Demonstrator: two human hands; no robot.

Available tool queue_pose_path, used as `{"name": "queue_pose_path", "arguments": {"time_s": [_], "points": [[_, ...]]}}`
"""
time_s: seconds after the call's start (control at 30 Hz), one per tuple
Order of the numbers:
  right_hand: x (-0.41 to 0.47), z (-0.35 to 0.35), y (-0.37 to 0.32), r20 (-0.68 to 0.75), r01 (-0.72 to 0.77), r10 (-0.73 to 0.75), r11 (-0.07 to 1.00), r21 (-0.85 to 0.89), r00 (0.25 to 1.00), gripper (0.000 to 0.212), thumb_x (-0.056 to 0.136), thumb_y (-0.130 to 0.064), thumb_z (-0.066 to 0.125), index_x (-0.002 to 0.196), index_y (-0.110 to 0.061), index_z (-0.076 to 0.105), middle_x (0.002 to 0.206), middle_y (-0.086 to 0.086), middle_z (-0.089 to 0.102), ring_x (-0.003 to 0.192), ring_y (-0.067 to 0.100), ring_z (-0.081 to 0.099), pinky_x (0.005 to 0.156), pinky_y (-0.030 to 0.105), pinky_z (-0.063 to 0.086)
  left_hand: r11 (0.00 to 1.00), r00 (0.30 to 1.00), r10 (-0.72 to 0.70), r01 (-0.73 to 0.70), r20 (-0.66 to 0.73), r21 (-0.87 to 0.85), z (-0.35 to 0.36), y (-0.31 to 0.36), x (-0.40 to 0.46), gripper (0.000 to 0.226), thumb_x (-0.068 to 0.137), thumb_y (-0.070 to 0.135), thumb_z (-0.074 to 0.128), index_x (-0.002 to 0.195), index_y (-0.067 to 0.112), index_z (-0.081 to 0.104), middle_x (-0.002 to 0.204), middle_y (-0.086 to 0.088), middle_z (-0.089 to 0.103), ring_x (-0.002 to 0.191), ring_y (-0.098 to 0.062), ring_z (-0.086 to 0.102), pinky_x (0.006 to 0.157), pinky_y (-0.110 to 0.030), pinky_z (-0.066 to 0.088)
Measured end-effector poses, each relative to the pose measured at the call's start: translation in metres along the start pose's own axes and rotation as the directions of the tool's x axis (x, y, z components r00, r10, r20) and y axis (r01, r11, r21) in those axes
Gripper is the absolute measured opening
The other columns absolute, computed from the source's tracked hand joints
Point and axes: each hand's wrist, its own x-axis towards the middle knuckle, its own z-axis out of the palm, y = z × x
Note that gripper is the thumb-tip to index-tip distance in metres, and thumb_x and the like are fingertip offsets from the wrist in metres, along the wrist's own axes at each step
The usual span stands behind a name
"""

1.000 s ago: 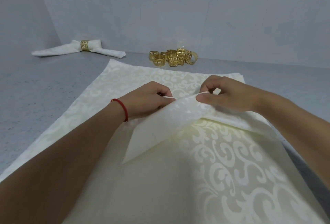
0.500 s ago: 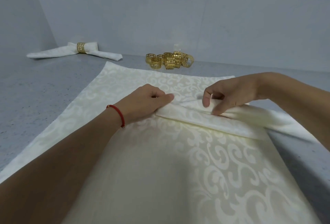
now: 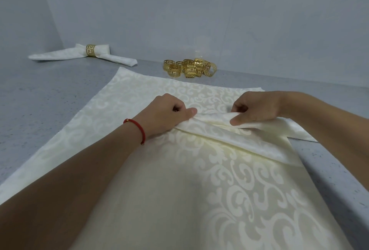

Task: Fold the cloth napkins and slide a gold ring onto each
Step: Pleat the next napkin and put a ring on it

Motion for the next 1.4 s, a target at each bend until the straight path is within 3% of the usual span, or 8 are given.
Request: {"name": "queue_pose_path", "arguments": {"time_s": [0.2, 0.4, 0.5, 0.7, 0.87, 0.97, 1.13, 1.4], "points": [[-0.004, -0.005, 0.003, -0.062, -0.007, 0.008, 1.000, 0.011, 0.998, 0.021, 0.088, -0.054, 0.066, 0.103, -0.040, 0.063, 0.091, -0.017, 0.071, 0.090, 0.009, 0.066, 0.090, 0.034, 0.050, 0.999, 0.989, 0.037, -0.032, -0.141, 0.037, 0.009, 0.002, 0.001, 0.058, 0.094, 0.048, 0.061, 0.056, 0.006, 0.048, 0.055, -0.003, 0.043, 0.050, -0.008, 0.040, 0.051, -0.016, 0.034], [-0.015, -0.008, 0.004, -0.094, 0.205, -0.210, 0.977, -0.057, 0.973, 0.009, 0.099, -0.028, 0.056, 0.100, -0.036, 0.059, 0.082, -0.003, 0.068, 0.054, 0.005, 0.058, 0.075, 0.033, 0.049, 0.988, 0.977, 0.099, -0.075, -0.186, 0.136, 0.017, 0.004, 0.006, 0.056, 0.095, 0.048, 0.058, 0.059, 0.006, 0.055, 0.061, -0.004, 0.057, 0.070, -0.015, 0.052, 0.069, -0.034, 0.043], [-0.018, -0.010, -0.009, -0.067, 0.173, -0.181, 0.978, -0.117, 0.981, 0.023, 0.099, -0.028, 0.053, 0.093, -0.038, 0.073, 0.087, -0.007, 0.073, 0.065, 0.002, 0.065, 0.084, 0.030, 0.053, 0.986, 0.974, 0.109, -0.081, -0.198, 0.145, 0.017, 0.002, 0.006, 0.054, 0.095, 0.047, 0.058, 0.057, 0.009, 0.055, 0.060, -0.002, 0.057, 0.068, -0.012, 0.051, 0.069, -0.031, 0.038], [-0.025, -0.037, -0.022, 0.142, 0.147, -0.172, 0.974, 0.171, 0.975, 0.045, 0.090, 0.010, 0.048, 0.107, -0.016, 0.081, 0.094, 0.004, 0.075, 0.087, 0.025, 0.070, 0.086, 0.037, 0.061, 0.987, 0.972, 0.118, -0.092, -0.204, 0.130, 0.018, 0.001, 0.006, 0.056, 0.096, 0.047, 0.058, 0.061, 0.003, 0.057, 0.066, -0.010, 0.061, 0.071, -0.017, 0.054, 0.070, -0.032, 0.041], [-0.022, -0.033, -0.021, 0.116, 0.204, -0.223, 0.967, 0.154, 0.968, 0.011, 0.094, -0.020, 0.072, 0.099, -0.014, 0.080, 0.080, 0.009, 0.075, 0.073, 0.016, 0.072, 0.070, 0.028, 0.051, 0.989, 0.975, 0.113, -0.091, -0.193, 0.120, 0.017, -0.001, 0.007, 0.054, 0.095, 0.047, 0.059, 0.060, 0.006, 0.059, 0.060, -0.004, 0.057, 0.069, -0.014, 0.053, 0.067, -0.028, 0.039], [-0.011, -0.021, -0.025, -0.007, 0.216, -0.216, 0.976, 0.041, 0.976, 0.030, 0.090, -0.046, 0.074, 0.077, -0.019, 0.072, 0.068, 0.003, 0.058, 0.064, 0.018, 0.051, 0.071, 0.033, 0.042, 0.991, 0.990, 0.060, -0.043, -0.126, 0.129, 0.011, 0.002, 0.011, 0.052, 0.093, 0.044, 0.064, 0.063, 0.001, 0.063, 0.051, 0.003, 0.049, 0.054, -0.006, 0.047, 0.051, -0.011, 0.034], [-0.002, -0.005, -0.030, -0.112, 0.245, -0.243, 0.969, 0.008, 0.964, 0.035, 0.088, -0.054, 0.073, 0.077, -0.021, 0.069, 0.112, 0.023, 0.064, 0.103, 0.040, 0.062, 0.098, 0.053, 0.049, 0.999, 0.996, -0.035, 0.034, 0.080, 0.011, -0.007, 0.001, 0.017, 0.062, 0.090, 0.050, 0.067, 0.051, 0.008, 0.044, 0.047, 0.002, 0.032, 0.041, -0.008, 0.031, 0.050, -0.015, 0.032], [0.009, 0.014, -0.029, -0.263, 0.367, -0.335, 0.926, 0.086, 0.905, 0.024, 0.087, -0.045, 0.078, 0.074, -0.027, 0.068, 0.112, -0.013, 0.066, 0.107, 0.008, 0.062, 0.096, 0.035, 0.051, 0.989, 0.932, -0.073, 0.023, 0.354, 0.144, -0.032, 0.008, 0.028, 0.060, 0.095, 0.055, 0.055, 0.043, 0.023, 0.053, 0.042, 0.015, 0.043, 0.041, -0.002, 0.041, 0.047, -0.007, 0.032]]}}
